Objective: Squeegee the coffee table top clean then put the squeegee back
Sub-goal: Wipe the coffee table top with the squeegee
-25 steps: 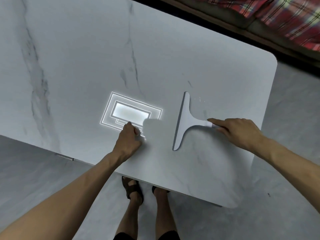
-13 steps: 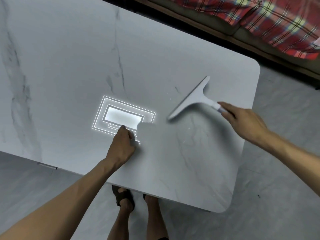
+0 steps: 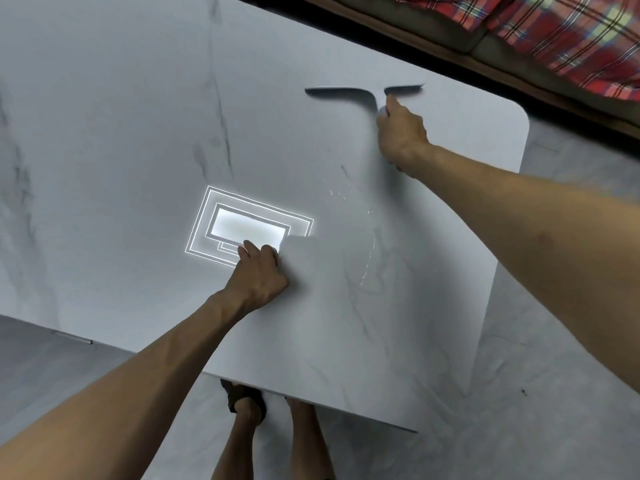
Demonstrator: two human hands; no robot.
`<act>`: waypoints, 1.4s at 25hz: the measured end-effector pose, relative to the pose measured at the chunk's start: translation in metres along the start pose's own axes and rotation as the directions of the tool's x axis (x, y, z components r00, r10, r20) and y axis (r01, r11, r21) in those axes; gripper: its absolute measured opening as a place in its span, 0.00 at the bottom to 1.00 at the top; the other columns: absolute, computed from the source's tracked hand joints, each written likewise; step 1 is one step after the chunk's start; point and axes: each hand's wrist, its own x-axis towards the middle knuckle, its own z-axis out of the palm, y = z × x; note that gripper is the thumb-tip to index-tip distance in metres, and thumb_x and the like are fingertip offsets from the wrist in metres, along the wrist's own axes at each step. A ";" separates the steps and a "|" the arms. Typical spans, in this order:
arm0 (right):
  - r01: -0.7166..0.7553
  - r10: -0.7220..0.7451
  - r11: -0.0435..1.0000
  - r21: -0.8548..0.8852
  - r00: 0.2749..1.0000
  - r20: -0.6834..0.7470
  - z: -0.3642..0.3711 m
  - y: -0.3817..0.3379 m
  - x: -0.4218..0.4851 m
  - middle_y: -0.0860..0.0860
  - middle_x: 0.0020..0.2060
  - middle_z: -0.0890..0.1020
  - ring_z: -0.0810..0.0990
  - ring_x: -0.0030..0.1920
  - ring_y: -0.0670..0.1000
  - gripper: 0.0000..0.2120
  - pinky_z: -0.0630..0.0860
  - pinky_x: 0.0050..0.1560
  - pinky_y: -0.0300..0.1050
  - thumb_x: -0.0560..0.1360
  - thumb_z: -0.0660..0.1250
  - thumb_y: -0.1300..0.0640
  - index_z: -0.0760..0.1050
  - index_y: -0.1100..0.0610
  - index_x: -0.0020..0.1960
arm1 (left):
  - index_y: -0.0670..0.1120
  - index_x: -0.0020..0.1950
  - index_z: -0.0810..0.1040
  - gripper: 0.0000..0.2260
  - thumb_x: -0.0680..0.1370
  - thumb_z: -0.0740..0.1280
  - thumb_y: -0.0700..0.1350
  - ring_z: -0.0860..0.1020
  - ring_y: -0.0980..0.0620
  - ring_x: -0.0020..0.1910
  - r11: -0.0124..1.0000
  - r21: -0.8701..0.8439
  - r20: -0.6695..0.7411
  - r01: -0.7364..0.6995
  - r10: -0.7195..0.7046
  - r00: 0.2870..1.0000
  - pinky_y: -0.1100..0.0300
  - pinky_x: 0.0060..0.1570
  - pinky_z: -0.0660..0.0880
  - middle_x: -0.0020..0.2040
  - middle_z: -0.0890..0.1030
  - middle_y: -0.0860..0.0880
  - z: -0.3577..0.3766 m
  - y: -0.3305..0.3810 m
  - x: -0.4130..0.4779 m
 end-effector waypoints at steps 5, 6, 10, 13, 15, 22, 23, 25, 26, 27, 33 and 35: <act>0.205 -0.184 0.959 -0.196 0.976 0.118 0.009 0.037 -0.067 0.60 0.60 0.78 0.75 0.58 0.66 0.22 0.72 0.55 0.54 0.83 0.51 0.53 0.57 0.47 0.76 | 0.37 0.63 0.70 0.19 0.75 0.65 0.43 0.62 0.32 0.71 1.000 -0.026 0.008 -0.001 0.001 1.000 0.45 0.66 0.67 0.72 0.60 0.33 -0.001 -0.004 -0.002; 0.225 -0.196 0.948 -0.223 0.969 0.148 0.007 0.053 -0.085 0.60 0.59 0.79 0.76 0.57 0.66 0.22 0.73 0.54 0.54 0.83 0.51 0.51 0.56 0.44 0.76 | 0.38 0.58 0.69 0.15 0.74 0.64 0.43 0.62 0.31 0.70 0.999 -0.043 0.008 0.000 0.001 1.000 0.45 0.65 0.68 0.71 0.61 0.30 -0.001 -0.005 -0.004; 0.253 -0.160 0.903 -0.347 0.949 0.273 -0.017 0.121 -0.154 0.54 0.53 0.83 0.81 0.48 0.59 0.23 0.77 0.48 0.52 0.83 0.51 0.49 0.53 0.40 0.76 | 0.35 0.58 0.70 0.16 0.73 0.63 0.41 0.61 0.29 0.69 0.999 -0.036 0.005 -0.003 0.004 1.000 0.43 0.66 0.67 0.68 0.62 0.27 0.000 -0.005 -0.008; 0.255 -0.124 0.856 -0.449 0.946 0.301 -0.047 0.147 -0.178 0.50 0.55 0.83 0.82 0.49 0.57 0.22 0.78 0.48 0.52 0.82 0.51 0.47 0.55 0.39 0.76 | 0.34 0.59 0.69 0.19 0.72 0.59 0.44 0.57 0.28 0.72 1.000 -0.017 0.032 -0.002 0.002 1.000 0.44 0.68 0.64 0.69 0.59 0.25 0.000 -0.002 -0.010; 0.250 -0.153 0.874 -0.417 0.956 0.251 -0.065 0.139 -0.162 0.54 0.59 0.82 0.80 0.55 0.61 0.21 0.78 0.53 0.53 0.81 0.53 0.45 0.61 0.40 0.74 | 0.35 0.60 0.68 0.19 0.73 0.55 0.43 0.50 0.29 0.75 1.000 -0.012 0.052 0.020 -0.020 0.998 0.44 0.71 0.61 0.71 0.55 0.23 0.000 0.000 -0.012; 0.008 -0.007 0.996 -0.089 1.000 0.006 -0.069 0.053 0.004 0.63 0.52 0.80 0.76 0.42 0.61 0.16 0.74 0.38 0.51 0.80 0.50 0.47 0.71 0.52 0.59 | 0.32 0.69 0.64 0.20 0.78 0.58 0.38 0.52 0.31 0.75 1.000 0.015 0.038 0.011 -0.012 0.999 0.43 0.72 0.60 0.74 0.55 0.31 -0.008 0.015 -0.015; -0.072 0.073 0.996 -0.047 0.997 0.011 -0.062 0.049 0.016 0.63 0.52 0.79 0.75 0.39 0.59 0.16 0.72 0.32 0.48 0.80 0.49 0.47 0.70 0.52 0.60 | 0.33 0.70 0.64 0.21 0.77 0.60 0.39 0.53 0.31 0.75 1.000 0.013 0.037 0.015 -0.015 0.999 0.42 0.72 0.60 0.74 0.55 0.32 -0.008 0.016 -0.015; -0.100 0.101 0.991 -0.086 0.995 0.013 -0.045 0.047 0.013 0.64 0.52 0.79 0.76 0.38 0.59 0.16 0.71 0.28 0.46 0.80 0.50 0.52 0.68 0.54 0.64 | 0.32 0.69 0.63 0.21 0.78 0.59 0.38 0.52 0.29 0.75 0.999 0.041 0.045 0.006 -0.008 0.999 0.42 0.73 0.59 0.74 0.55 0.30 -0.006 0.016 -0.013; -0.057 0.059 0.988 -0.141 0.998 0.010 -0.036 0.052 0.000 0.64 0.53 0.79 0.78 0.42 0.61 0.17 0.73 0.32 0.49 0.80 0.50 0.55 0.66 0.56 0.66 | 0.32 0.68 0.63 0.20 0.77 0.58 0.37 0.51 0.28 0.75 0.999 0.047 0.048 -0.001 -0.002 0.999 0.43 0.73 0.58 0.73 0.55 0.28 -0.005 0.014 -0.013; -0.020 0.022 0.981 -0.193 1.000 0.010 -0.030 0.061 -0.020 0.64 0.54 0.79 0.78 0.48 0.63 0.18 0.73 0.39 0.52 0.81 0.50 0.57 0.64 0.57 0.69 | 0.32 0.67 0.63 0.19 0.77 0.57 0.37 0.49 0.27 0.75 0.999 0.053 0.057 -0.007 0.003 0.998 0.44 0.73 0.58 0.73 0.53 0.27 -0.004 0.012 -0.013; 0.031 0.026 0.959 -0.283 0.981 0.192 -0.030 0.140 -0.173 0.57 0.37 0.79 0.78 0.36 0.58 0.23 0.71 0.40 0.46 0.83 0.51 0.50 0.54 0.48 0.77 | 0.35 0.66 0.67 0.23 0.75 0.57 0.46 0.62 0.29 0.69 0.992 0.118 -0.041 -0.035 0.040 0.998 0.43 0.68 0.65 0.69 0.61 0.25 0.007 0.017 -0.007; 0.019 0.046 0.959 -0.283 0.974 0.221 -0.049 0.150 -0.194 0.54 0.34 0.80 0.77 0.31 0.54 0.23 0.73 0.37 0.46 0.83 0.53 0.50 0.57 0.49 0.77 | 0.36 0.61 0.69 0.20 0.71 0.61 0.43 0.64 0.29 0.66 0.984 0.116 -0.034 -0.133 0.138 0.990 0.43 0.66 0.66 0.67 0.64 0.28 0.015 0.034 -0.006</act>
